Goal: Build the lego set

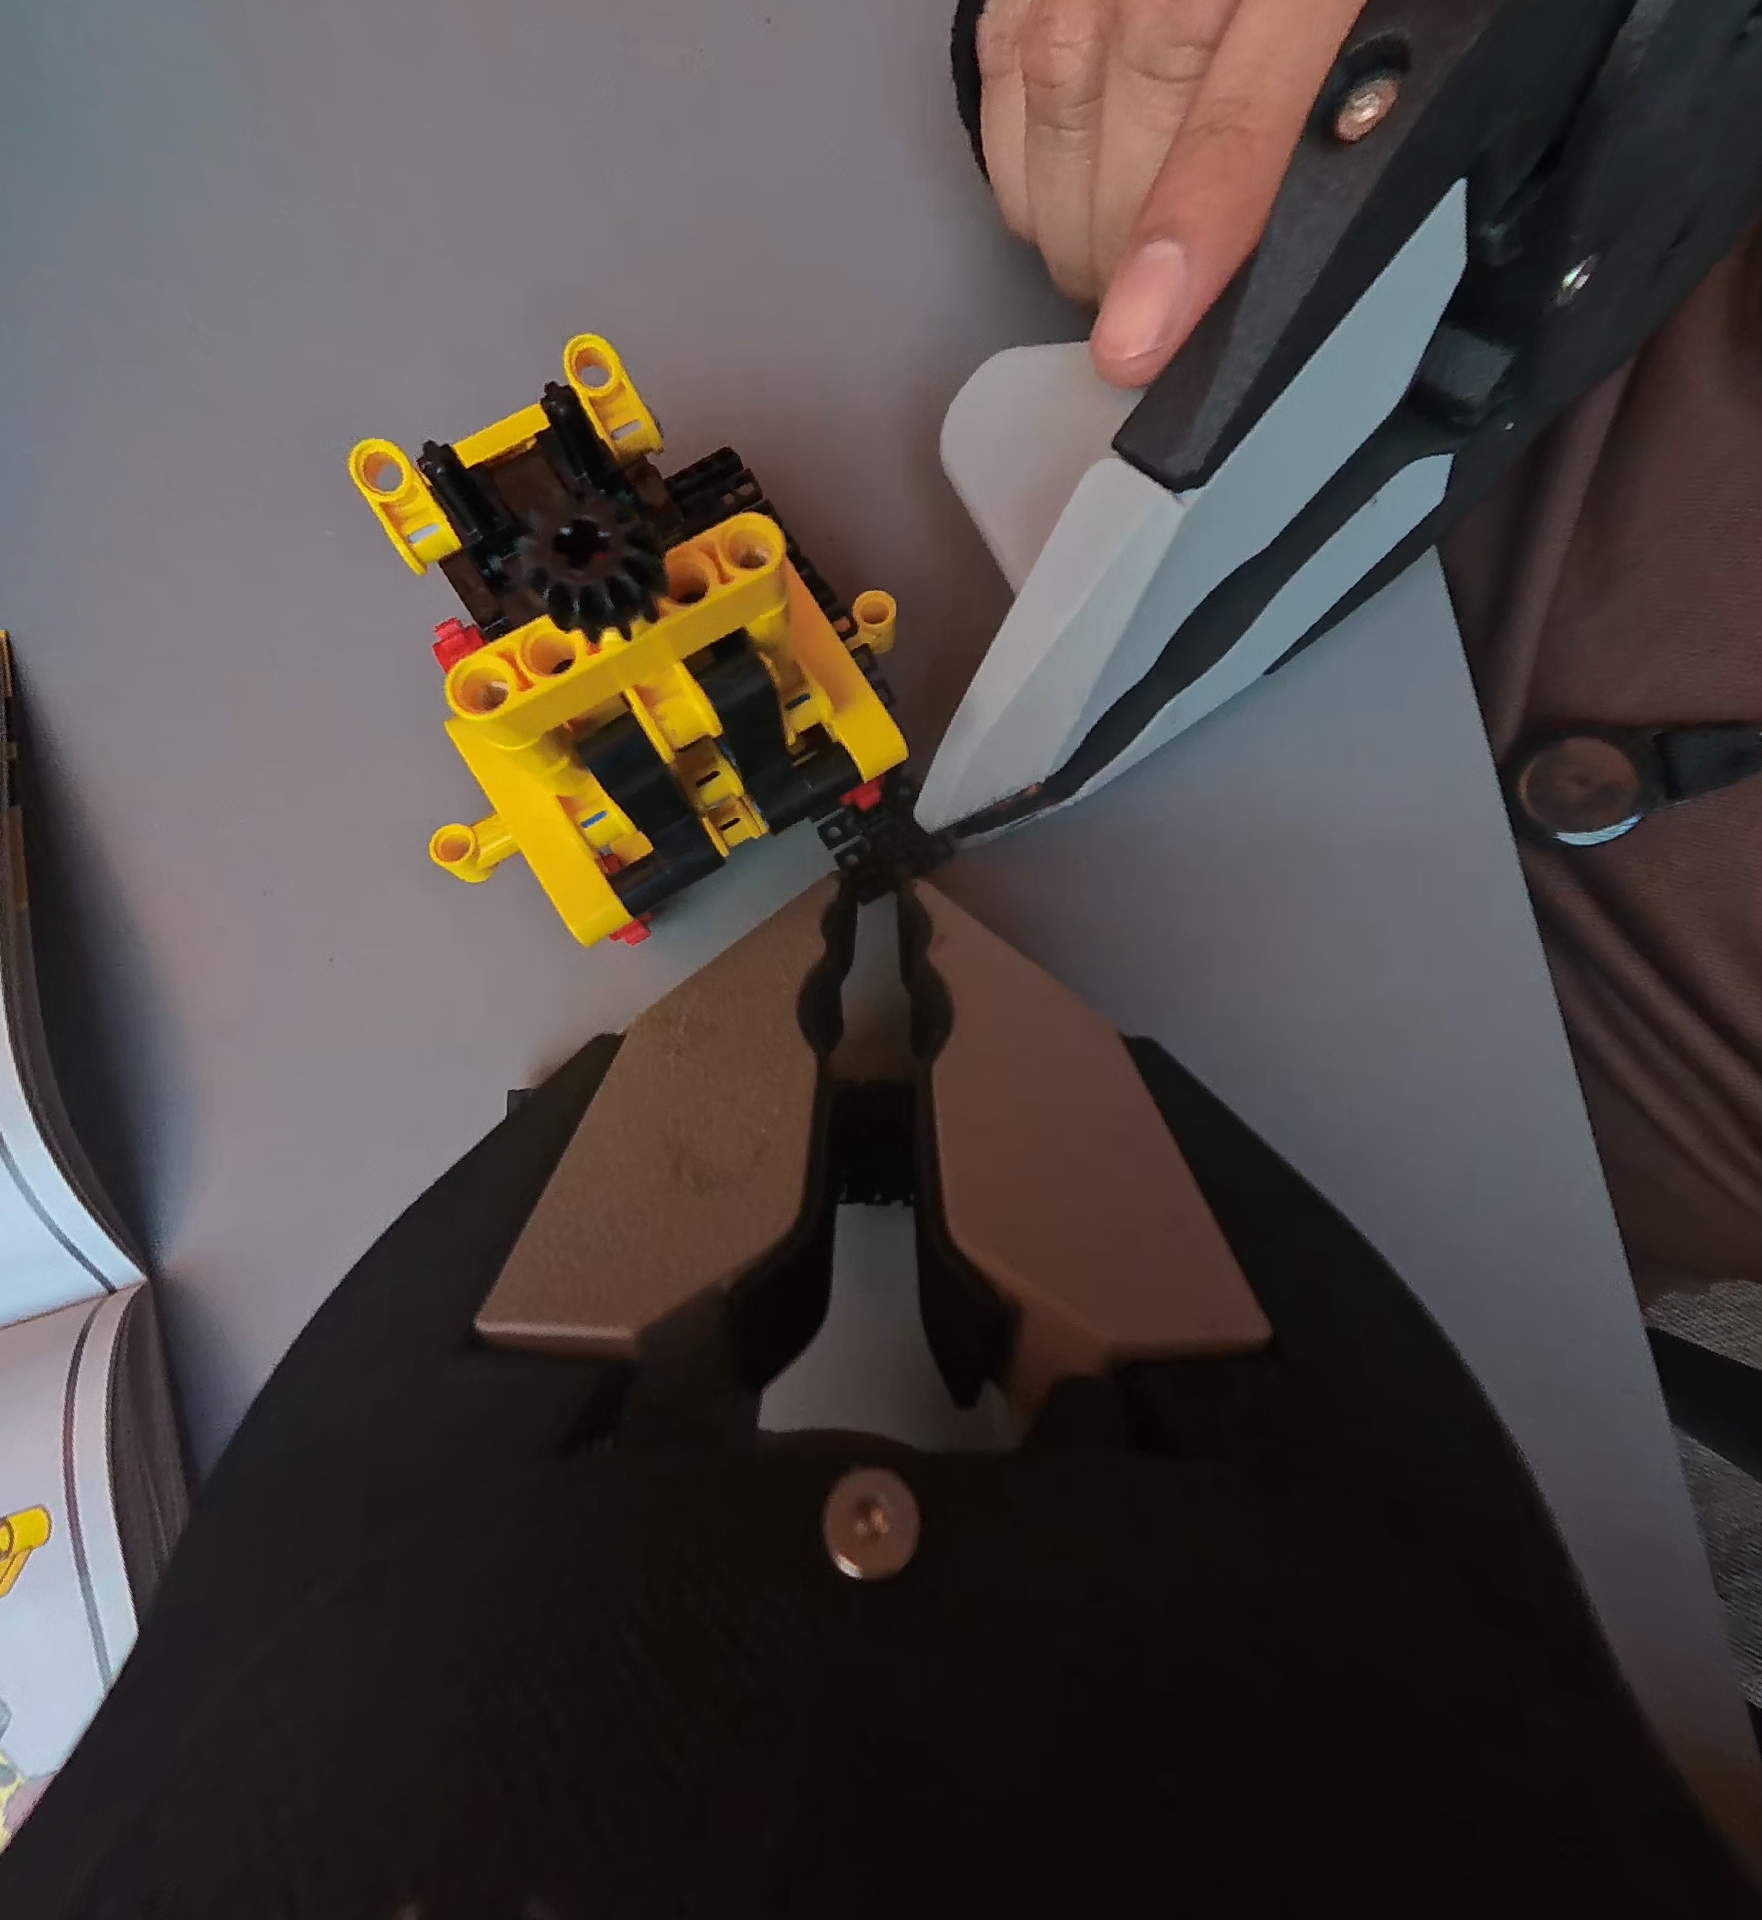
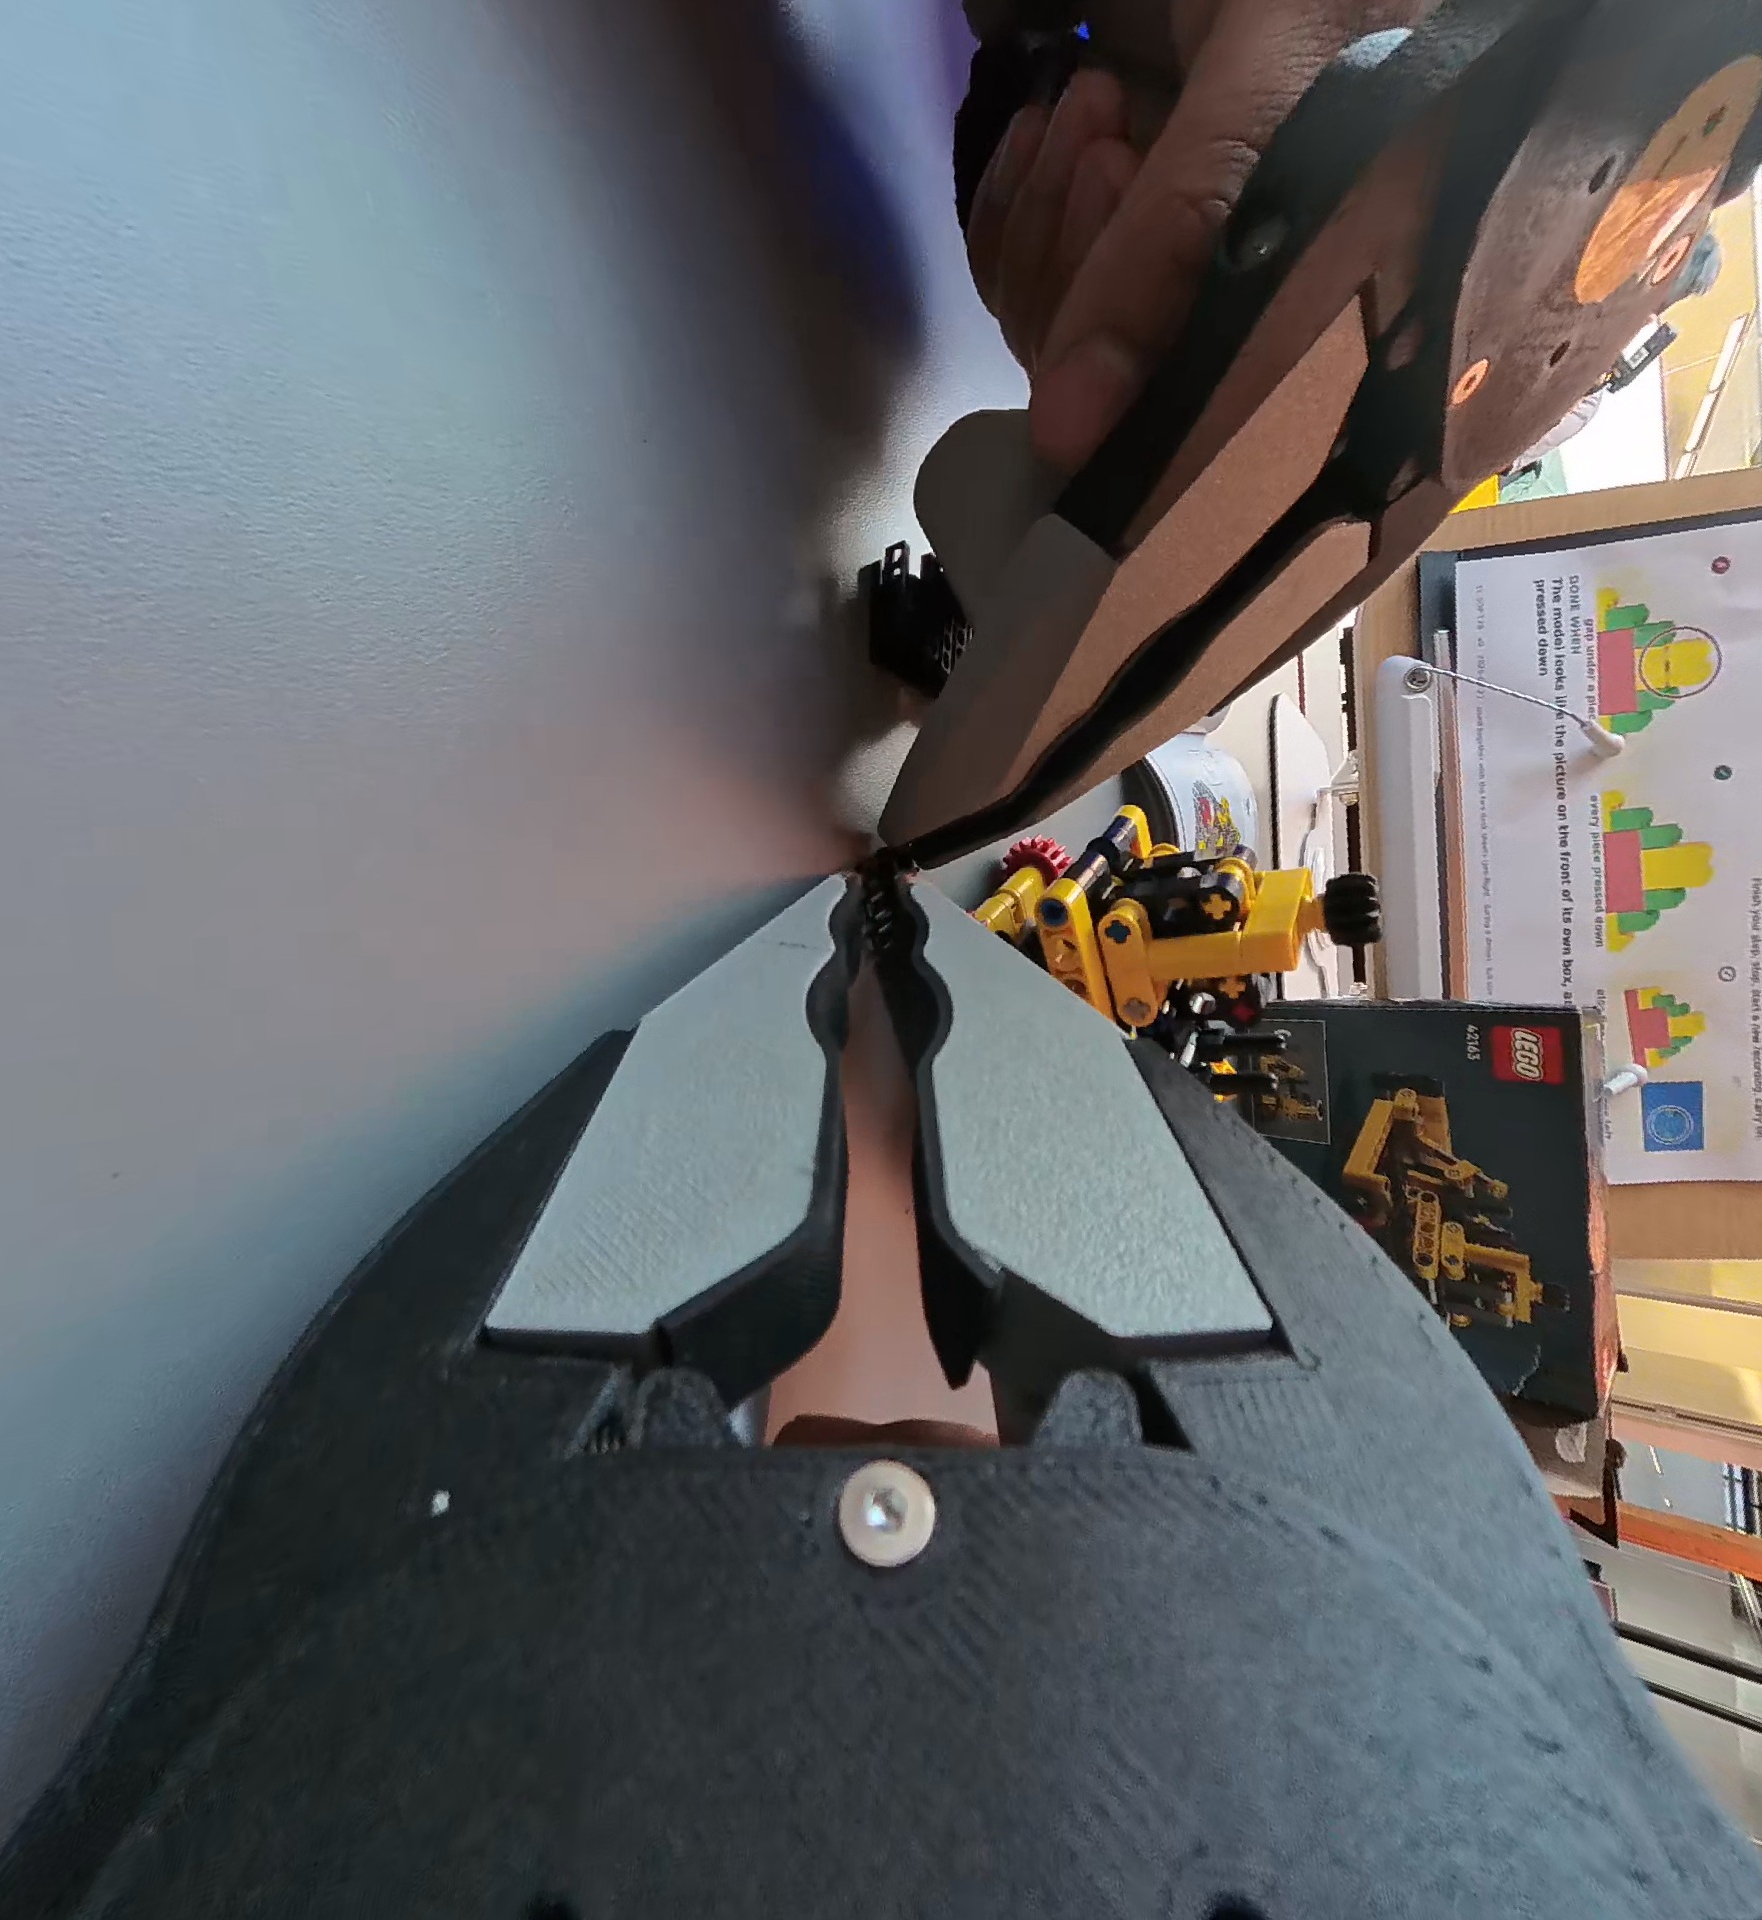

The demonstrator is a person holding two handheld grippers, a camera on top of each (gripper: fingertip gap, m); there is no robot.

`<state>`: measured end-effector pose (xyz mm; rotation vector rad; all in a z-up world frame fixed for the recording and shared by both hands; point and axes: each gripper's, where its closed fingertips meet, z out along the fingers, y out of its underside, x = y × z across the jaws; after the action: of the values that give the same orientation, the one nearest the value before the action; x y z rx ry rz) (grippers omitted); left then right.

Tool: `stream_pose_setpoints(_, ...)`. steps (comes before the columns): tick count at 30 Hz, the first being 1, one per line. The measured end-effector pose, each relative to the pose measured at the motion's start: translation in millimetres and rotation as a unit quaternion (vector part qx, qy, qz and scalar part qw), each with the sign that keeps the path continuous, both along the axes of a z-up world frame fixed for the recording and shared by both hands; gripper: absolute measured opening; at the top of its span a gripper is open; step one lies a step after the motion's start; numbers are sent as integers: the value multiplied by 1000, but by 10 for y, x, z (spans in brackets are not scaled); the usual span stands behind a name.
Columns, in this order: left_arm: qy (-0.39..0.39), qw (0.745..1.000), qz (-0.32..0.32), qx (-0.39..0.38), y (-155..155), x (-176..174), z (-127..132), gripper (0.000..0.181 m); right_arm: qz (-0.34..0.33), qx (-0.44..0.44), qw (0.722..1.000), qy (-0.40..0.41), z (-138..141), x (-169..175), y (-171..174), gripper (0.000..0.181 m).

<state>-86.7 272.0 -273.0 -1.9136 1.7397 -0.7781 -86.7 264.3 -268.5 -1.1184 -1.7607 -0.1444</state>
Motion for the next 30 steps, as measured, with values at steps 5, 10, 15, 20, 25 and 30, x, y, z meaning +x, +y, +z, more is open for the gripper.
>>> stream_pose_setpoints(5, 2, 1000, 4, -17, 2, 2, 2, 4, 0, -1, 1000, 1, -2, -3, -3, 3)
stream_pose_setpoints(10, 0, 999, 10, -33, 4, 3, 4, 4, 0, -2, 1000, 1, -6, -9, 0, 2)
stream_pose_setpoints(15, -1, 999, 14, -44, 7, 2, 6, 4, -1, 3, 1000, -2, -13, -16, 2, 0)
stream_pose_setpoints(20, -2, 999, 17, -49, 11, 1, 6, 4, -1, 14, 1000, -6, -17, -19, 1, 0)
stream_pose_setpoints(25, -2, 998, 21, -55, 13, 1, 7, 4, 0, 27, 1000, -11, -21, -20, -3, 0)
stream_pose_setpoints(30, 0, 998, 21, -57, 14, 1, 5, 4, -2, 25, 1000, -7, -9, -17, 6, 1)
